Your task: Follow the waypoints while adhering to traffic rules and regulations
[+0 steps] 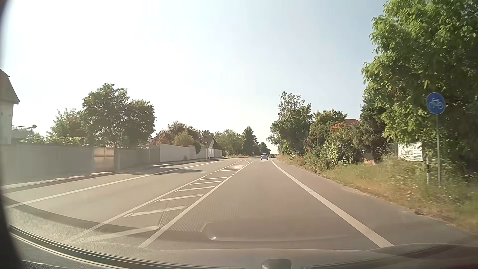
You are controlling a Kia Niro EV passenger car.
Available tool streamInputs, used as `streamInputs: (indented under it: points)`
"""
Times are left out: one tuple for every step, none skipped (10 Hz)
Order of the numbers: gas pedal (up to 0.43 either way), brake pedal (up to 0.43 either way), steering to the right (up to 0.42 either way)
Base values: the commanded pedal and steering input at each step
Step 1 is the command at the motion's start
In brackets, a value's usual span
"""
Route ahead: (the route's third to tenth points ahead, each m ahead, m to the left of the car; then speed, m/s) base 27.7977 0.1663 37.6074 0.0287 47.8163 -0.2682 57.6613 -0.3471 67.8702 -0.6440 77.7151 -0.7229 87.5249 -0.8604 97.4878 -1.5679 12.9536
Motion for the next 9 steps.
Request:
streamInputs:
  points:
    - [0.059, 0.03, 0.005]
    - [0.059, 0.03, 0.005]
    - [0.059, 0.03, 0.005]
    - [0.059, 0.024, 0.005]
    - [0.059, 0.03, 0.005]
    - [0.059, 0.024, 0.005]
    - [0.059, 0.03, 0.005]
    - [0.059, 0.03, 0.005]
    - [0.059, 0.03, 0.004]
